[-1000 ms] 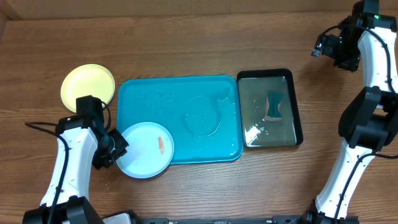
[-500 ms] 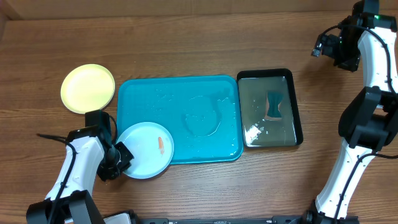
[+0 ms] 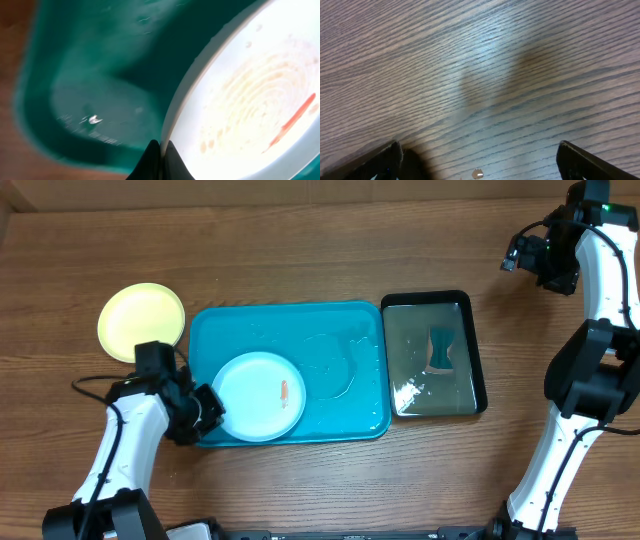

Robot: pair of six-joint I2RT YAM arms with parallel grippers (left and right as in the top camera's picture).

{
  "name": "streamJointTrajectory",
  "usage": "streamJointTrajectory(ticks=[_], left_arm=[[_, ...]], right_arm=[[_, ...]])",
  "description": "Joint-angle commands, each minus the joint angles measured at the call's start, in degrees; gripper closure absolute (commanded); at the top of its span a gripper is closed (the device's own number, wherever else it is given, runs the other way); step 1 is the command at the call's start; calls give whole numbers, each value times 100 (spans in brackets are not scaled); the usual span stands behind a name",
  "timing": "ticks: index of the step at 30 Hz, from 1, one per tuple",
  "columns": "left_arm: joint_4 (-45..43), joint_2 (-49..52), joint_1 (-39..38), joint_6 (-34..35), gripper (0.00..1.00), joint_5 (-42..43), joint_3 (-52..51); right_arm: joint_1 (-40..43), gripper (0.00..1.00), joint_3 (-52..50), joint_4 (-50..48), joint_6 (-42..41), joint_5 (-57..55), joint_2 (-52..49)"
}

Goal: Clean dirty plates on tray and stack at the side
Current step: 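Grip light-blue plate rim and slide it rightward to tray center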

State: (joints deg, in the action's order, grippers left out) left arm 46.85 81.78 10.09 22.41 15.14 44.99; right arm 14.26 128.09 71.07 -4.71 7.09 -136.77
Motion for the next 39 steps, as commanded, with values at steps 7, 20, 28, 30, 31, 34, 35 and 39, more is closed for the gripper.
streamJointTrajectory(ticks=[7, 20, 28, 30, 31, 34, 35, 39], left_arm=[[-1064, 44, -1287, 1397, 96, -227, 129], [-1757, 304, -2216, 2481, 96, -577, 125], [-1893, 472, -2190, 1738, 61, -568, 238], [-1683, 472, -2175, 1504, 59, -568, 420], [-1513, 474, -2166, 1419, 59, -573, 549], [-920, 485, -2164, 1078, 59, -730, 1029], [-756, 492, -2164, 984, 59, -817, 1174], [-227, 538, -2164, 715, 63, -1185, 1617]], right_arm=[[39, 0, 125, -33, -22, 2, 131], [39, 0, 125, -33, -22, 2, 131], [39, 0, 125, -33, -22, 2, 131], [39, 0, 125, -33, -22, 2, 131], [39, 0, 125, -33, -22, 2, 131], [39, 0, 125, -33, -22, 2, 131], [39, 0, 125, -33, -22, 2, 131], [39, 0, 125, -33, -22, 2, 131]])
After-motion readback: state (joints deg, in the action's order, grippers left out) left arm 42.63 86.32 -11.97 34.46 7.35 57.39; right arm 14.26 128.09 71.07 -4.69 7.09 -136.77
